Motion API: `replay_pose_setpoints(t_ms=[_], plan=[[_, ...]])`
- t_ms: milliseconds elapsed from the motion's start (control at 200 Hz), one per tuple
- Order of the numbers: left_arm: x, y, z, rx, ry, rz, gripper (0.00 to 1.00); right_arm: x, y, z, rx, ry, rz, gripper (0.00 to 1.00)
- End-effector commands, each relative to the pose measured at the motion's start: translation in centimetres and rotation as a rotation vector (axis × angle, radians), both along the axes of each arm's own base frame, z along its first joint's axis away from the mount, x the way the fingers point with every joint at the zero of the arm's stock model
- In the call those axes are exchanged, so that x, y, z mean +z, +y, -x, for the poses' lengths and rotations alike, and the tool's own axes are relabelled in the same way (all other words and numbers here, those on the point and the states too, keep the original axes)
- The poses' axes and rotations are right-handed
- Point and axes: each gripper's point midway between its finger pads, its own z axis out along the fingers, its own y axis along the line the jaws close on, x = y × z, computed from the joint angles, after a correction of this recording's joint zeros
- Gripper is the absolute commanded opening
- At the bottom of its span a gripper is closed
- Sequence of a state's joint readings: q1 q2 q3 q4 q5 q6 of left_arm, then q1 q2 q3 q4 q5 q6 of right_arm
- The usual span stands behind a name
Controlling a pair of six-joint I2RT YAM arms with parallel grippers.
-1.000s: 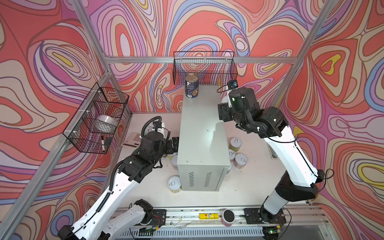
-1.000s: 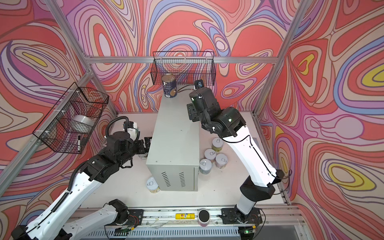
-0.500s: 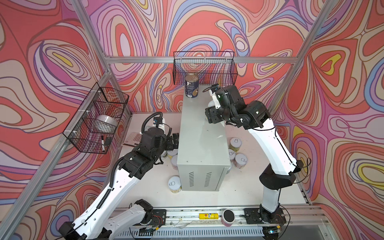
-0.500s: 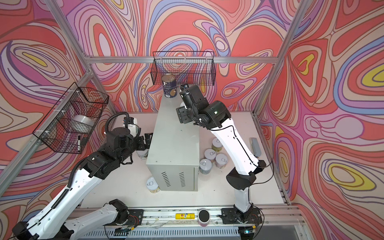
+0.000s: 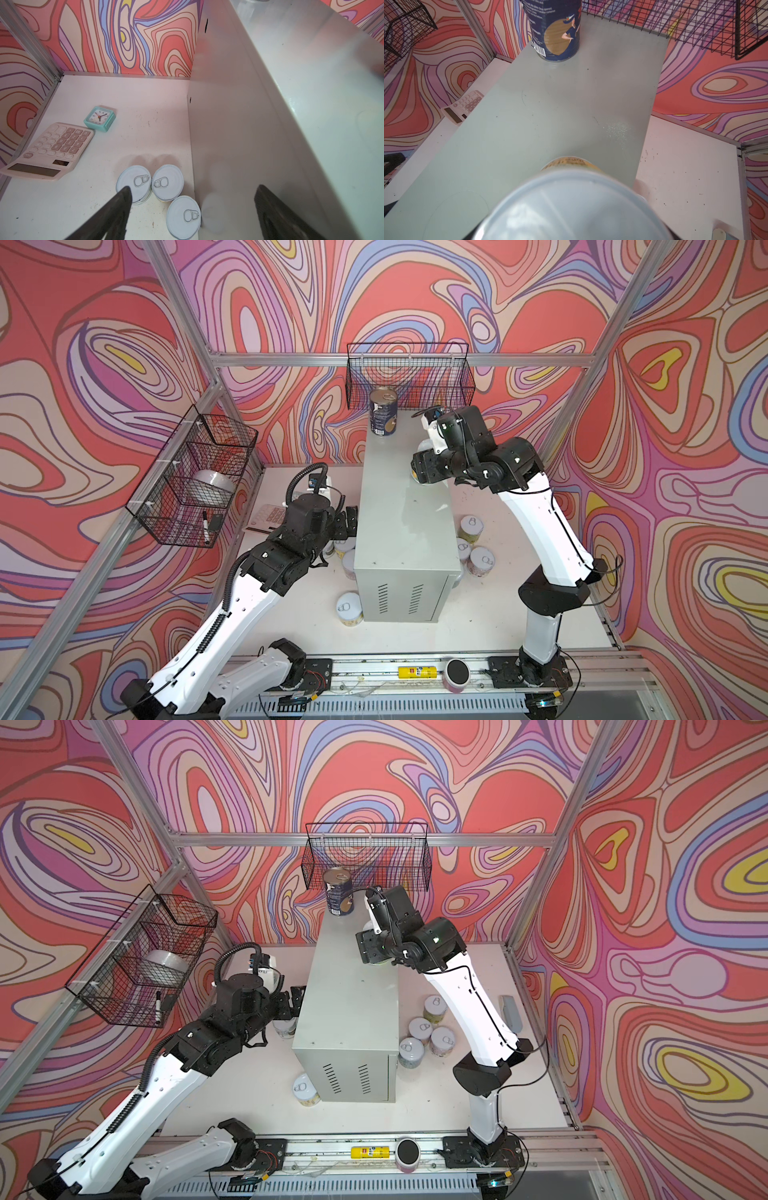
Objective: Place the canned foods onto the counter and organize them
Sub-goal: 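Lift the white-lidded tub with the right gripper toward the cabinet top, then lower the tub beside the blue can on the cabinet top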
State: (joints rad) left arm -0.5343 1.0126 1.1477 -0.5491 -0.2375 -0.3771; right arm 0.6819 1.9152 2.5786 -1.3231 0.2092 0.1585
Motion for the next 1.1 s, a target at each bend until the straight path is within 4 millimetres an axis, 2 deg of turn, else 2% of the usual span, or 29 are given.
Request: replay_pose_setpoints(t_ms=[0, 160, 185, 245, 290, 361, 396, 531, 771, 916, 996, 1006, 1092], plan=[[1.1, -0.4, -0.5, -0.011, -0.025, 0.016, 0.94, 0.6, 0.9, -1.0, -0.001, -0.033, -0.045, 0.64], [1.1, -0.6, -0.8, -0.015, -0.027, 0.013, 0.94, 0.8, 1.1, -1.3, -0.003, -0.045, -0.050, 0.78], [1.1, -0.7, -0.8, -0.016, -0.028, 0.011, 0.94, 0.8, 1.1, -1.3, -0.001, -0.046, -0.051, 0.83], [1.1, -0.7, -0.8, -0.018, -0.027, 0.015, 0.94, 0.8, 1.2, -1.5, -0.003, -0.050, -0.050, 0.84], [1.0, -0.8, -0.8, -0.019, -0.024, 0.017, 0.94, 0.8, 1.2, -1.6, -0.008, -0.056, -0.049, 0.91], [0.9, -0.7, -0.8, -0.017, -0.025, 0.017, 0.94, 0.9, 1.2, -1.8, -0.015, -0.064, -0.050, 0.93], [0.9, -0.7, -0.8, -0.016, -0.025, 0.017, 0.94, 1.0, 1.2, -1.8, -0.014, -0.068, -0.051, 0.98], [0.9, -0.6, -0.7, -0.013, -0.026, 0.012, 0.95, 1.9, 1.3, -2.0, -0.009, -0.098, -0.070, 0.98], [1.0, -0.5, -0.8, -0.011, -0.027, 0.008, 0.95, 7.0, 0.5, -1.7, -0.019, -0.248, -0.142, 0.98], [0.8, -0.4, -0.7, -0.009, -0.024, 0.009, 0.95, 9.3, -0.3, -1.1, -0.023, -0.319, -0.167, 0.98], [0.6, -0.2, -0.5, -0.002, -0.024, 0.007, 0.95, 10.8, -0.8, -0.4, -0.019, -0.364, -0.195, 0.98], [0.6, -0.2, -0.5, -0.002, -0.024, 0.006, 0.95, 11.7, -1.2, 0.2, -0.016, -0.384, -0.211, 0.98], [0.7, -0.2, -0.4, -0.005, -0.029, 0.007, 0.94, 13.8, -1.9, 2.2, 0.030, -0.448, -0.256, 0.96]])
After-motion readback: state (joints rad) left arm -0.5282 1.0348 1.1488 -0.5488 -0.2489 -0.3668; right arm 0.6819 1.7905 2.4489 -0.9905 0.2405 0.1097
